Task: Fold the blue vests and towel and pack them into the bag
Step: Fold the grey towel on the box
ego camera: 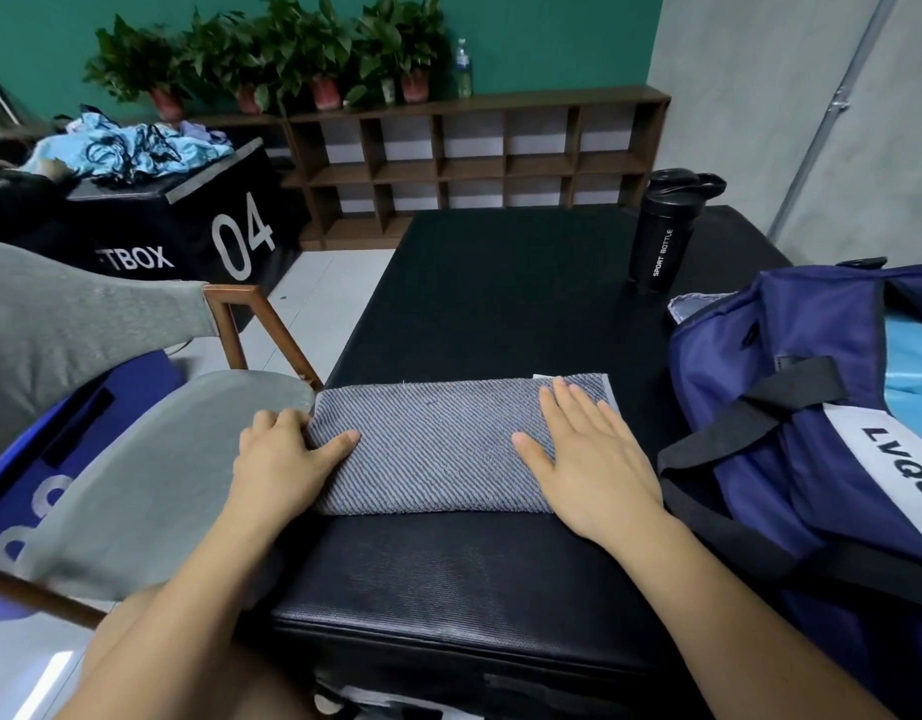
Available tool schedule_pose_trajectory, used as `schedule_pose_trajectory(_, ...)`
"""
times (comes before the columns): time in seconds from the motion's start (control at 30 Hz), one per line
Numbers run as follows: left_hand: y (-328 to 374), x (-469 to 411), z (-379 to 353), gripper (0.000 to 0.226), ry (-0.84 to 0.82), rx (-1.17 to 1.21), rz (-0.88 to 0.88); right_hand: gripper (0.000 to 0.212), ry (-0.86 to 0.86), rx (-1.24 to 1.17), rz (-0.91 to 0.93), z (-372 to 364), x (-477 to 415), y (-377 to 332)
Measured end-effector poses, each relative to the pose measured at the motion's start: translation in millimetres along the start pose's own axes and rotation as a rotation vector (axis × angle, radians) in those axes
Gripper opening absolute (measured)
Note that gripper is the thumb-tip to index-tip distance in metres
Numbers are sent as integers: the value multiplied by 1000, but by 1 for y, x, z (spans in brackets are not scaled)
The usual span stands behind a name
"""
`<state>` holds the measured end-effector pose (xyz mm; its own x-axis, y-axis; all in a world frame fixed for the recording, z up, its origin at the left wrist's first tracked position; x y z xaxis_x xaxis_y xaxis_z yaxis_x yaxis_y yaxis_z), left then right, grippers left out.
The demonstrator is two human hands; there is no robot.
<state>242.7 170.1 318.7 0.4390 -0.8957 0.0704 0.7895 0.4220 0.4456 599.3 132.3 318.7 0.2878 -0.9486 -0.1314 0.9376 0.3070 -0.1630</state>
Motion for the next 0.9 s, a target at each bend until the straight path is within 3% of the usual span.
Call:
schedule_pose_trajectory(0.2,4,-7,-6,43,-185,171,49,80,38,-1,5,3,2,-1)
schedule_pose_trajectory(0.37,9,0,6,18,-223,349,55,69,167,-46,16,14,11,-1)
schedule_pose_trajectory(0.6,5,-7,55,31,-152,376,127,64,203,-178,33,11,29,1)
schedule_pose_trajectory(0.8,71,28,70,37,-368,782,53,68,208,-229,-13,12,31,5)
schedule_pose_trajectory(0.9,111,50,58,36,-474,872,-8,69,216,-240,-13,13,32,4)
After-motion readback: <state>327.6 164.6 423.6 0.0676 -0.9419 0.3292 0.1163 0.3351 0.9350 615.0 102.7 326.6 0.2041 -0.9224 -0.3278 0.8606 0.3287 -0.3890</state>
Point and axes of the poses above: each hand's wrist, its own x-axis away from the middle knuckle, its own z-axis out of the back of the hand, y = z × x, the point moved 10 cm from there along -x, towards the middle knuckle, and after that the axes turned 14 degrees about z, right-handed, at the moved point
